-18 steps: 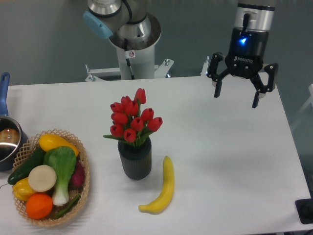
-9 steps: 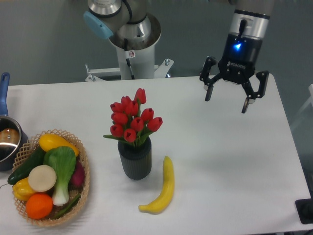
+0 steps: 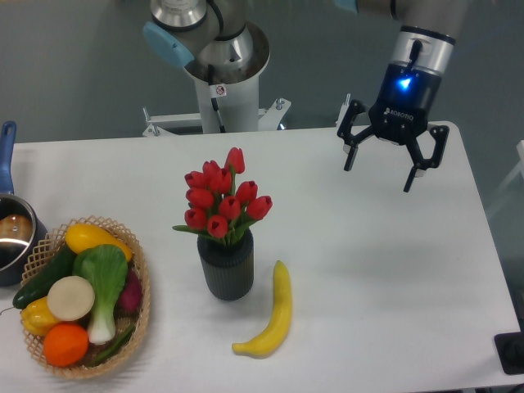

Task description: Insert the flowers into the vase

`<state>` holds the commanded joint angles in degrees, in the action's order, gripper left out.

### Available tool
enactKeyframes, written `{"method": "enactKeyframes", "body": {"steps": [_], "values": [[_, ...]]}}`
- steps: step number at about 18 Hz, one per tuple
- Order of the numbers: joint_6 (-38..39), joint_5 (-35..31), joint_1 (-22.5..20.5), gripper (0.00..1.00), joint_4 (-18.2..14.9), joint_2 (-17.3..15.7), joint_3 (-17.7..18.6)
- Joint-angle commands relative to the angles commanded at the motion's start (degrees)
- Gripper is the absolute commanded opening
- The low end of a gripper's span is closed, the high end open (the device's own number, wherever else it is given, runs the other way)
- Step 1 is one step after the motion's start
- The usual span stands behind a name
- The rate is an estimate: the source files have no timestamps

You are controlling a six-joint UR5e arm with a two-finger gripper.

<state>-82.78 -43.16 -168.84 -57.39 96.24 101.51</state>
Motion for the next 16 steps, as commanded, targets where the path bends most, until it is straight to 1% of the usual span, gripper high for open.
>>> {"method": "enactKeyframes", "body": {"steps": [2,5,7,11,13,14,16], "values": [[-2.37,0.18,0.18,1.00,0.00,0.61,0.26],[-8.60,1.23,0.18,1.00,0.00,0.88,2.98],[-9.33,2.11,0.18,1.00,0.00,0.97,3.78],[-7.48,0.45,0.79,1.00,-0.09,0.09,1.59],[-7.74,-3.84,1.84,1.00,0.00,-1.57,-0.17],[-7.74,-5.78,2.37,1.00,-0.09,-1.75,-0.78],[-7.66,-6.68,3.43,1.00,-0.09,-1.76,-2.10]]}}
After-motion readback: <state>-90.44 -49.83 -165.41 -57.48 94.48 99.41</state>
